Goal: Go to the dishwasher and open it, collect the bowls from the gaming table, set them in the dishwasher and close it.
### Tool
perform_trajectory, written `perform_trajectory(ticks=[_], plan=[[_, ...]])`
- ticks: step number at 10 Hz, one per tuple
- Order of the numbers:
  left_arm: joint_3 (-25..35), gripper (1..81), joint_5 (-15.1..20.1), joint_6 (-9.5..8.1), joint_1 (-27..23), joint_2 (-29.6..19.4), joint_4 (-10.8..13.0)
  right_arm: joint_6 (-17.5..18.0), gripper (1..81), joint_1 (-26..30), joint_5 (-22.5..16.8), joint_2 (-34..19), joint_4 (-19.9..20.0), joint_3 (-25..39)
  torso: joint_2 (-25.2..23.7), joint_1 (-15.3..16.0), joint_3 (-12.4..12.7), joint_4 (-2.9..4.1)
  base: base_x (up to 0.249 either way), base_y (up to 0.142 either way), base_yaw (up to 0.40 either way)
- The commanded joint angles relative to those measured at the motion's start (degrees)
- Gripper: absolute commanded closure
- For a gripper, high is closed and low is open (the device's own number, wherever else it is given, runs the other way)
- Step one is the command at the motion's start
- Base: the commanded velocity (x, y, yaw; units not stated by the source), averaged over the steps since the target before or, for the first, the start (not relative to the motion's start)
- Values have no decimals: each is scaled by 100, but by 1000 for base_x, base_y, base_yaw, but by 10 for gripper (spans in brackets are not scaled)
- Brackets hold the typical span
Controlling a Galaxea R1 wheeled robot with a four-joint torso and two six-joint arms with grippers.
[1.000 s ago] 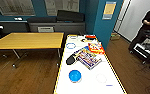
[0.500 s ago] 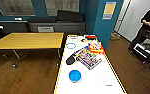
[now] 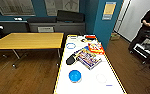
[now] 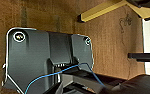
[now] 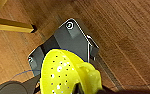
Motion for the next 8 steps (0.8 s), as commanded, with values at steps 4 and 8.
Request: perform_trajectory(ticks=[4,8], plan=[[2186,10,850,-1195,-2600,-1784,-421,-205,811,31,192,282,-120,-283,0,-2,0,0,0,0,0],[2056,10,1208,-1967,-3990,-1513,-1036,-205,811,181,122,344,-138,-274,0,-2,0,0,0,0,0]])
